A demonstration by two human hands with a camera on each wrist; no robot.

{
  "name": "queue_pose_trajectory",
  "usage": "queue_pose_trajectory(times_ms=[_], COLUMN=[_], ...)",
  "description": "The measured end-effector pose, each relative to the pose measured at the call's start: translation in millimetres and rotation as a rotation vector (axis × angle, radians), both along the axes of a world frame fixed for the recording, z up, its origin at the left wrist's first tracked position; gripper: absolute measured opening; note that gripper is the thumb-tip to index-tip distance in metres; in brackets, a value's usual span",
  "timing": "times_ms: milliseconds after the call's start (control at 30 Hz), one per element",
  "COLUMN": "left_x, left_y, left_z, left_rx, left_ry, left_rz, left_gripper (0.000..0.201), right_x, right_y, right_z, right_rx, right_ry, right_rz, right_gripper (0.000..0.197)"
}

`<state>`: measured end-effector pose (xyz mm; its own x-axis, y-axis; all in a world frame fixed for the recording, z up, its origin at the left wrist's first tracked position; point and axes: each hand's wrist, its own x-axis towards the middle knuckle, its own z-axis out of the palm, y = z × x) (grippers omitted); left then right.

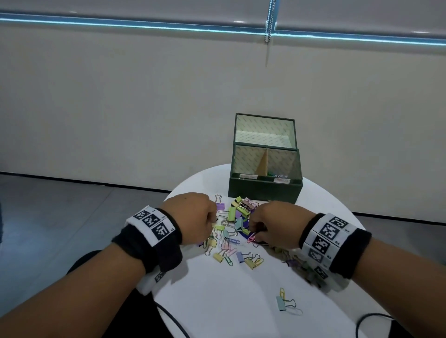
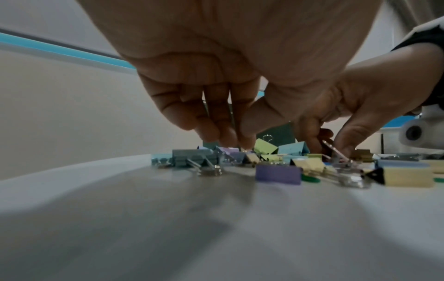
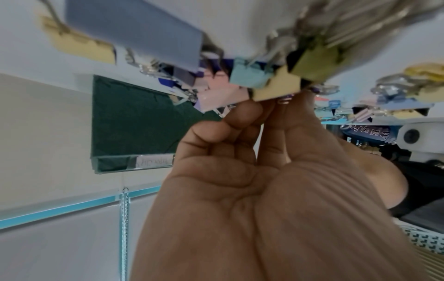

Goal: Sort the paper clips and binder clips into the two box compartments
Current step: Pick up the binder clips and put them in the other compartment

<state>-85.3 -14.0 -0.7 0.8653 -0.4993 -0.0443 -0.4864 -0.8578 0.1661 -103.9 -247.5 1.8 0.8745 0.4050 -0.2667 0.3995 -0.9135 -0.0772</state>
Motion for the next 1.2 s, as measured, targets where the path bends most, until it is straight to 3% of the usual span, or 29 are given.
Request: queue_pose_trajectory(times_ms=[133, 300, 533, 733, 867, 933, 1000, 1067, 1133, 1200], left_x=[-9, -11, -14, -15, -11, -11, -14, -17, -18, -15], left_y=[10, 27, 18, 14, 7, 5, 5, 5, 5, 4], left_z=[0, -4, -5, -2, -3, -2, 0, 3, 2, 1], left_rx=[-0.020, 0.017, 0.022, 0.067, 0.083, 0.091, 0.079, 0.073, 0.078, 0.074], left_ry=[0.014, 0.058, 0.007, 0.061, 0.054, 0.038, 0.040, 0.061, 0.060, 0.044], left_rz=[0.003, 0.036, -0.055, -0.088, -0.072, -0.087, -0.112, -0.140, -0.160, -0.163], left_gripper=[0.011, 0.026, 0.014, 0.026, 0.036, 0.035, 0.032, 0.033, 0.035, 0.031], right_x=[-2, -1, -7, -12, -10, -9, -8, -6, -5, -7], right_y=[-1, 5, 18, 19, 15, 13, 9, 4, 2, 5], right_z=[0, -1, 2, 3, 4, 10, 18, 23, 25, 25], right_rx=[0.003, -0.026, -0.049, -0.005, -0.013, 0.031, 0.153, 0.416, 0.785, 1.096], right_ry=[-0.009, -0.008, -0.035, -0.032, 0.060, 0.077, 0.071, 0.109, 0.281, 0.520], right_rz=[0.023, 0.029, 0.067, 0.034, -0.005, -0.015, -0.016, -0.094, -0.267, -0.411], right_gripper=[0.012, 0.014, 0.005, 0.012, 0.037, 0.032, 0.018, 0.013, 0.019, 0.012])
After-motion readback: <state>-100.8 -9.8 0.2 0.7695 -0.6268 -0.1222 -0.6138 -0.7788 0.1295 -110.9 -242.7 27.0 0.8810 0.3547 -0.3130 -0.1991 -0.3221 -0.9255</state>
